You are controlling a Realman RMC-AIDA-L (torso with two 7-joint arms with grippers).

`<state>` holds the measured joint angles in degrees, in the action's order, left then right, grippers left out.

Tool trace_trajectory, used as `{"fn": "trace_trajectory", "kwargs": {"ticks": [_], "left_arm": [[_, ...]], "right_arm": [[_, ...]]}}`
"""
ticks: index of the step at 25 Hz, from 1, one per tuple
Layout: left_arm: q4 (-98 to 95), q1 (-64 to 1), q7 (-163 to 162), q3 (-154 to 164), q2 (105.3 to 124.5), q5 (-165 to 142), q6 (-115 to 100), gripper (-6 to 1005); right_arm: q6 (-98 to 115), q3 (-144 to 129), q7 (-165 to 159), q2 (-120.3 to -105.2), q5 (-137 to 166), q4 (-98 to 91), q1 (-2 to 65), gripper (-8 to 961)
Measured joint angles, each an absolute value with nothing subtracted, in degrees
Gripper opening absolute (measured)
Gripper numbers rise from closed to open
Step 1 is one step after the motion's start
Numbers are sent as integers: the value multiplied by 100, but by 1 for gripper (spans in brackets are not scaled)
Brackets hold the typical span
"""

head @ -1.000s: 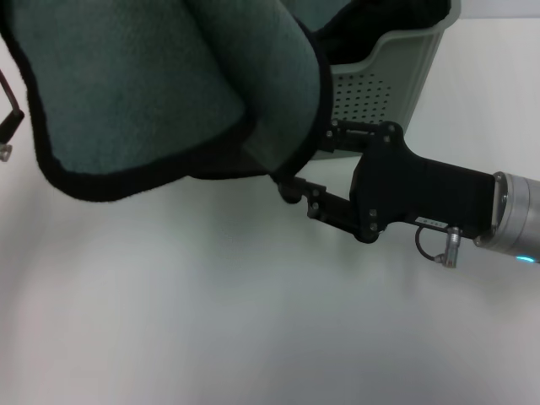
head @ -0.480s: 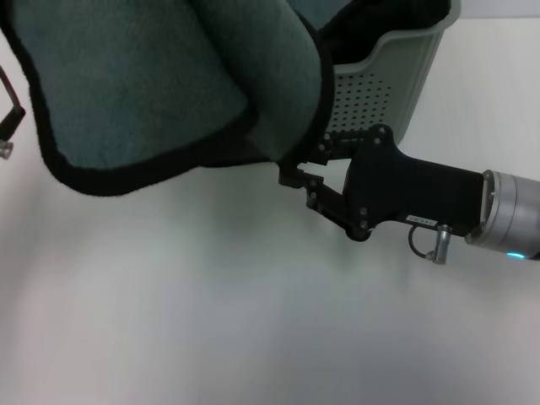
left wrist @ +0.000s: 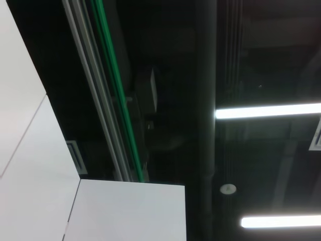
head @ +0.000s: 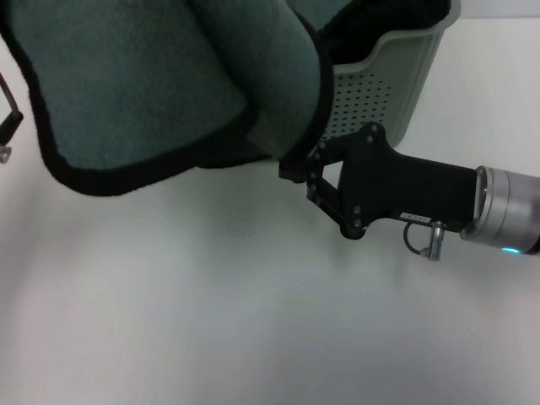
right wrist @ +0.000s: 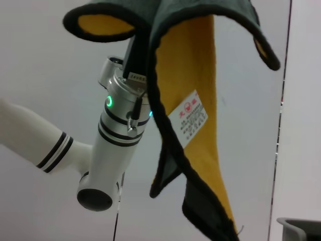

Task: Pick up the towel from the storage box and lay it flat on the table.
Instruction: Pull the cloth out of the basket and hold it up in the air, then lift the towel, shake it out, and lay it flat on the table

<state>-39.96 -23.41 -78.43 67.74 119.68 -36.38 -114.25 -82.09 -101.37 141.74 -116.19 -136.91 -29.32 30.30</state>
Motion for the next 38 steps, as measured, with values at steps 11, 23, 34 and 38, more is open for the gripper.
{"fn": "trace_trajectory", "kwargs": {"ticks": [11,23,34,38], "left_arm": [[-2742,-2337,-7359,6556,11971,-3481,-11417,23],[-1851,-1899,-7040,6506,11973,-3900,-11429,32],[-1379,-1770,-6910,6503,11936,-4590,-11418,67],[-1415,-1627,-6826,6505,11915,-4680,-11414,174]], "right_arm": [[-8058,-9949,14112,-11607,-13756,-3221,3052,13],[-7715,-8752,13048,-11555,-12585,-4584,3198,20],[-7783,-7578,11618,-11526,-11542,-6019,3417,26],[-7962,-7224,11224,-11480,-11436,-6301,3476,28]]}}
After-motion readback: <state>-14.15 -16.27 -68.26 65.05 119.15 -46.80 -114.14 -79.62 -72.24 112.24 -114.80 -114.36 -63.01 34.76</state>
